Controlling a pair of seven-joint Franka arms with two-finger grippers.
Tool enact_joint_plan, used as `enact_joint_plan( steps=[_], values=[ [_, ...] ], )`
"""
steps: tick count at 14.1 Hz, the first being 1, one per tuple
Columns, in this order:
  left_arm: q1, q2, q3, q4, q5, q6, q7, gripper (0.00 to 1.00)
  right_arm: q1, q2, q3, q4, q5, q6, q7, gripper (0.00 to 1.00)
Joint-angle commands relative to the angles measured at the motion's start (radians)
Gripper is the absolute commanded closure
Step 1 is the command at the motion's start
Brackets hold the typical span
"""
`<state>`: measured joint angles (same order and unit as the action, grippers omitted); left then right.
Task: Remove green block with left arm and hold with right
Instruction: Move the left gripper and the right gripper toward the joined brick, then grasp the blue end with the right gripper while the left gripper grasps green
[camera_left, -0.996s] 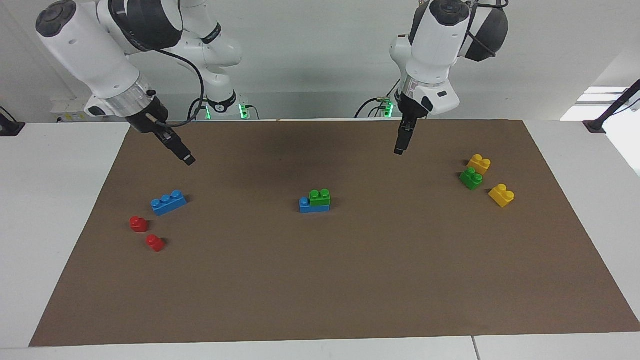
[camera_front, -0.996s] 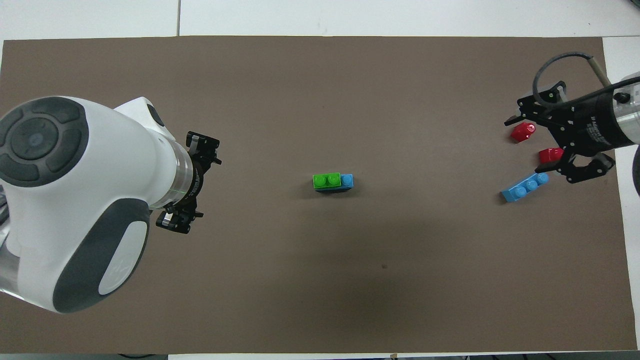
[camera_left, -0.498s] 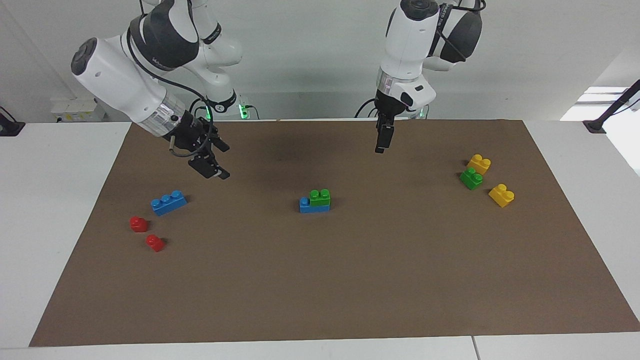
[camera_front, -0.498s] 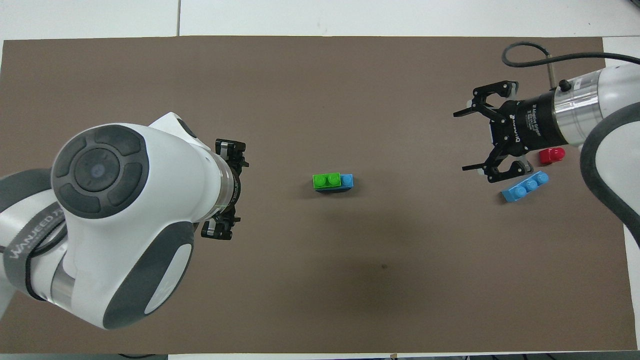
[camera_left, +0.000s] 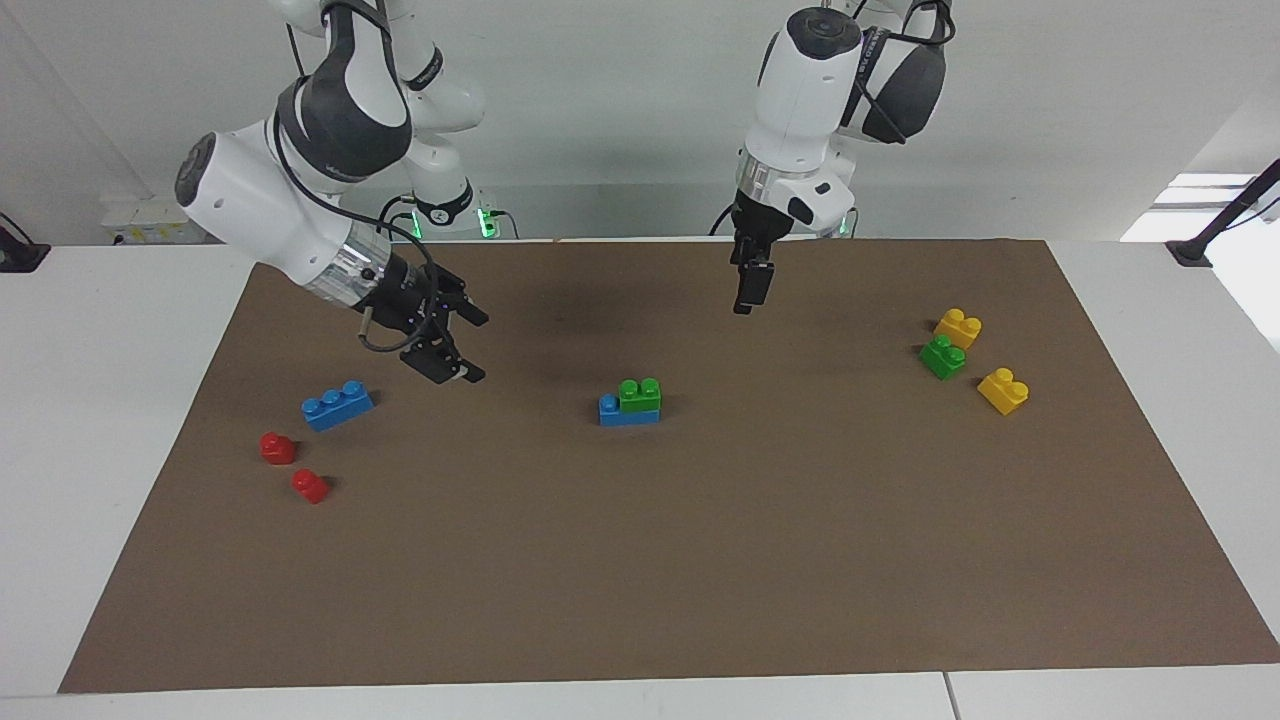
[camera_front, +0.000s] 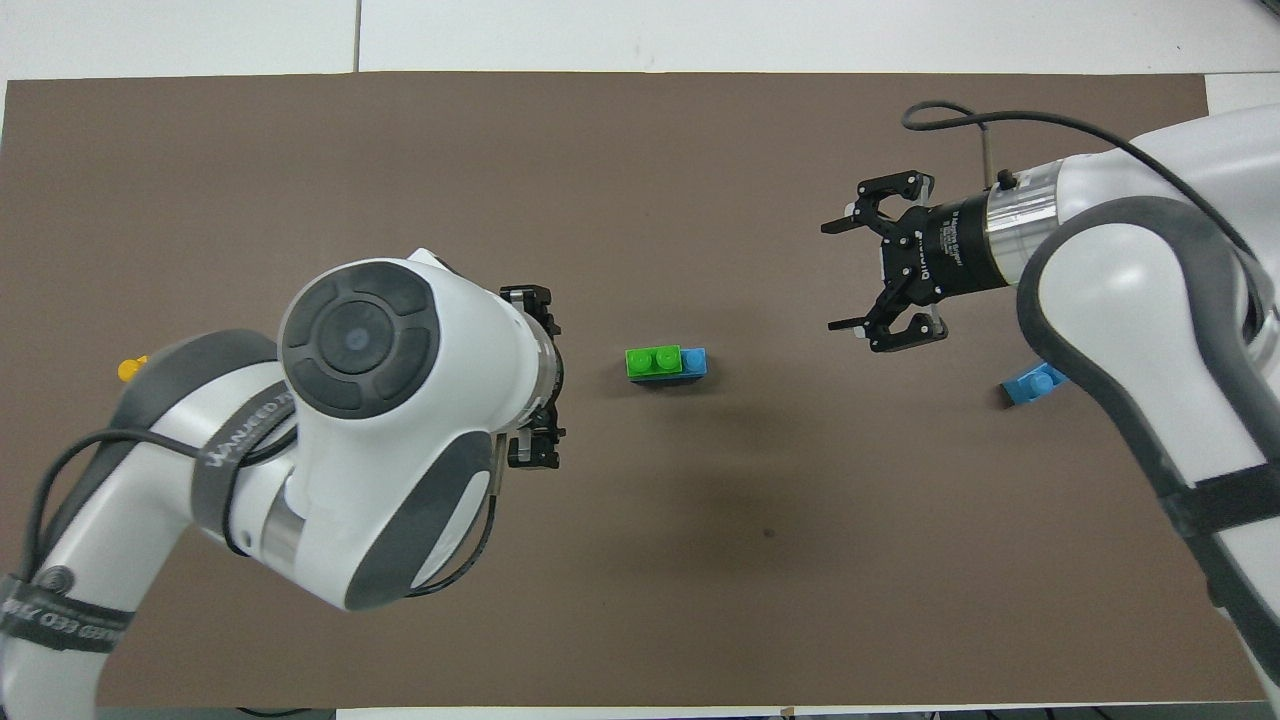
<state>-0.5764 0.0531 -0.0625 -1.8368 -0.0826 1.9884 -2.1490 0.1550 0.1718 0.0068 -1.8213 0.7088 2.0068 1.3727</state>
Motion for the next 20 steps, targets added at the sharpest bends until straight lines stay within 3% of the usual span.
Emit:
enact_joint_plan(
  steps=[1,10,14,20],
  values=[
    [-0.04,0.057,0.018,0.011,-0.016,0.041,-0.06,0.0,0.026,0.002,0.001,-0.059,0.024,0.038,-0.065,0.03],
    [-0.082,0.212,0.02,0.088,-0.003,0.096,-0.183,0.0,0.13,0.011,0.001,-0.222,0.026,0.243,-0.121,0.03],
    [-0.105,0.286,0.018,0.125,0.062,0.131,-0.258,0.0,0.159,0.052,0.001,-0.234,0.029,0.299,-0.124,0.03],
    [-0.105,0.314,0.024,0.116,0.07,0.208,-0.272,0.0,0.219,0.121,0.001,-0.23,0.061,0.409,-0.122,0.02]
  ],
)
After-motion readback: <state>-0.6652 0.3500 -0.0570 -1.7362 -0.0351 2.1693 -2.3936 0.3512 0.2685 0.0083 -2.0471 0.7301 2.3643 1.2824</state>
